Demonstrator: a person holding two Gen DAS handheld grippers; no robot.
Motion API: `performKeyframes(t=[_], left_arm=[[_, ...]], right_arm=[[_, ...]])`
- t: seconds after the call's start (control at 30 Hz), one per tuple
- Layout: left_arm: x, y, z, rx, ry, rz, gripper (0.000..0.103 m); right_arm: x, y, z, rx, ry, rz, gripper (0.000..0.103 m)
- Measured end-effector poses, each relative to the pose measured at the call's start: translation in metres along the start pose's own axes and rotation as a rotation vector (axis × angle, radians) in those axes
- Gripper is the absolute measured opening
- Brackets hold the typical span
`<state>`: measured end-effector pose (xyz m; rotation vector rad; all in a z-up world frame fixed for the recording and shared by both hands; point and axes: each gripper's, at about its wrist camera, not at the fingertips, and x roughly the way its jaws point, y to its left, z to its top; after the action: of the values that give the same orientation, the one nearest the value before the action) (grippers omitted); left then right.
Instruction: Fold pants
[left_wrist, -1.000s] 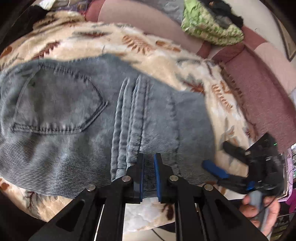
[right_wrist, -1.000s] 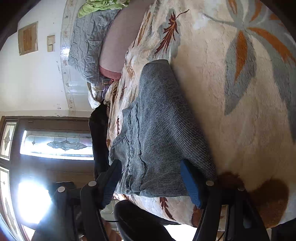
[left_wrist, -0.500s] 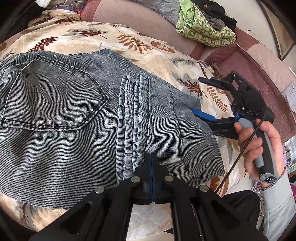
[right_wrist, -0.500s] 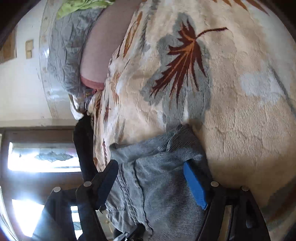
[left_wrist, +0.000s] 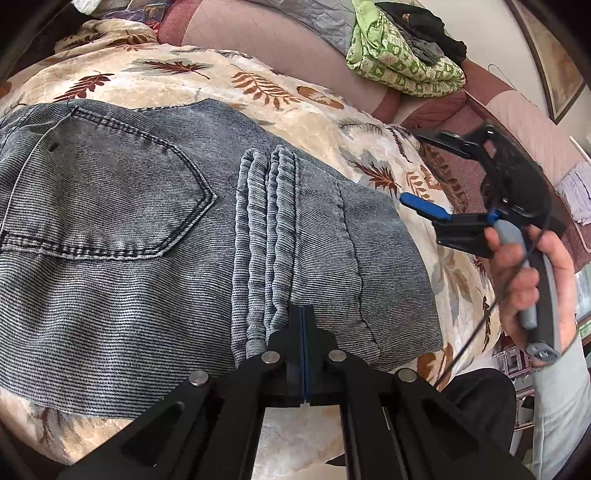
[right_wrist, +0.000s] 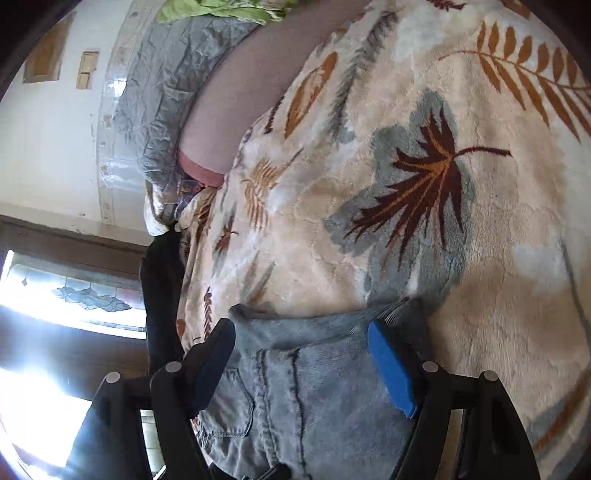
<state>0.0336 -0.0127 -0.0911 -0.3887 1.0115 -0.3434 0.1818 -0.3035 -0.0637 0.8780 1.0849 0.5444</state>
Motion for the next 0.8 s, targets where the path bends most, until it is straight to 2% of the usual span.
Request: performKeyframes(t=[0.13,0.2,0.27,0.3,0.4,0.47,0.5,0.53,0.57,0.6,0.7,0.77,0.8], left_arm=[[0.001,0.0,0.0,0.004,-0.004,-0.001,0.002],[0.001,-0.002,-0.001,0.009,-0.007,0.006,0.002],[0.0,-0.003,-0.001,0.019,-0.012,0.012,0.002],[0.0,-0.003,-0.001,0.017,-0.014,0.01,0.002],[0.001,-0.004,0.0,0.021,-0.018,0.016,0.002],[0.001,-0.005,-0.001,0.032,-0.025,0.029,0.002],[0.001,-0.007,-0.001,0.038,-0.028,0.036,0.002],[0.002,-0.008,-0.001,0.047,-0.03,0.043,0.002],[0.002,-0.009,-0.001,0.055,-0.027,0.053,0.002],[0.002,-0.011,0.0,0.062,-0.025,0.059,0.002],[-0.006,-0.015,0.004,0.062,-0.019,0.078,0.002],[-0.016,-0.025,0.007,0.084,-0.05,0.102,0.014],[-0.023,-0.031,0.008,0.098,-0.08,0.1,0.025]], right_arm=[[-0.016,-0.008,-0.048,0.016,0.038,0.039,0.079],[0.001,-0.029,-0.063,0.01,0.097,-0.047,0.08],[-0.005,-0.038,-0.065,0.059,0.039,0.018,0.079],[-0.012,-0.035,-0.065,0.078,0.038,0.034,0.08],[-0.042,-0.017,-0.078,0.034,-0.004,0.08,0.08],[-0.051,-0.018,-0.094,0.033,0.005,0.124,0.08],[-0.049,-0.025,-0.103,0.052,0.014,0.113,0.083],[-0.039,-0.035,-0.112,0.073,0.051,0.067,0.089],[-0.029,-0.049,-0.118,0.084,0.085,0.064,0.088],[-0.036,-0.054,-0.121,0.085,0.033,0.112,0.087],[-0.052,-0.055,-0.119,0.098,-0.004,0.192,0.087],[-0.059,-0.058,-0.121,0.083,-0.031,0.223,0.087],[-0.059,-0.061,-0.121,0.101,-0.017,0.248,0.087]])
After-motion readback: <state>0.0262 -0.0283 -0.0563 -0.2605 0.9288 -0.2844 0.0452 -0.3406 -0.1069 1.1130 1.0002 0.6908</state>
